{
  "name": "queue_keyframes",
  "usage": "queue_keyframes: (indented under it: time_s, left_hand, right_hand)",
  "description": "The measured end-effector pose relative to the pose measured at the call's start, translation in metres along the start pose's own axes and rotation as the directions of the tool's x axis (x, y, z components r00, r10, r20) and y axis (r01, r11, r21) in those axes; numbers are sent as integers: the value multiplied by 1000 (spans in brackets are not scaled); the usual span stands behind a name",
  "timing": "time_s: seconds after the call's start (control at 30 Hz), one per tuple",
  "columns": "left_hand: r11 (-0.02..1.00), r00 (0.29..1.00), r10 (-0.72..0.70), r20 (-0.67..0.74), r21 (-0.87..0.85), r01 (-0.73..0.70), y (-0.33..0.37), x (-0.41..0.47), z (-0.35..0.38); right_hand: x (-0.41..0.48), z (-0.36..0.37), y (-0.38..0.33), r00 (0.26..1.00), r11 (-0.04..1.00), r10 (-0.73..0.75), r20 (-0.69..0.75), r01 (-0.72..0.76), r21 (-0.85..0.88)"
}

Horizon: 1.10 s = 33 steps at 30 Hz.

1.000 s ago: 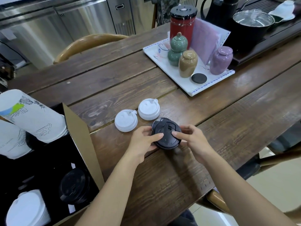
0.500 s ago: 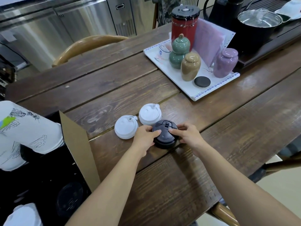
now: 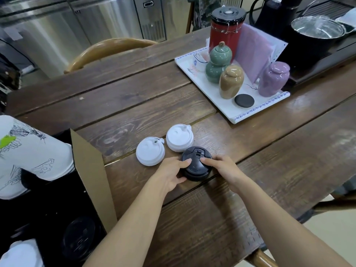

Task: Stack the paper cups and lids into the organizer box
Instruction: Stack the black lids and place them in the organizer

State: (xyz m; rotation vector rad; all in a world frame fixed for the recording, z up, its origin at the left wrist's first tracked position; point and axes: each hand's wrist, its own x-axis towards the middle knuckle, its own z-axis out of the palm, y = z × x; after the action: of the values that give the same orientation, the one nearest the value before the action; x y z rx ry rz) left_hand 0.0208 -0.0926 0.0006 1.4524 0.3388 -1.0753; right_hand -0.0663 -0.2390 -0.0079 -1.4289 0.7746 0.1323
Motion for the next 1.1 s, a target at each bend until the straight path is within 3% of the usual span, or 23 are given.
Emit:
queue_keyframes:
  time_s: [0.2,0.43,0.6,0.83,0.97,1.1]
  left_hand:
    - [980,999,-28,28,-197,33,-4,-11,-12]
    - [965,981,192,26,-185,-184,19,-50,-34]
    - [917,922,372,-109,-110,-383,33,-93,-57]
    - [837,816,506,-280,-70,-542,17,-171,-104]
    - [829,768,497,-404,-41,-558,0,-210,-135]
    - [840,749,437,-499,-71,-537,-19,-236,-158]
  right_hand:
    - [-5,9,-1,998,994,-11,60,4,113]
    - [-11,33,-47,967,969,-228,114,215,119]
    - [-20,60,-75,909,940,-340,240,331,76]
    - [-48,122,-96,795,907,-378,475,421,17]
    - [-73,164,-97,722,906,-370,584,421,52]
    - [-97,200,-94,710,919,-310,633,394,9]
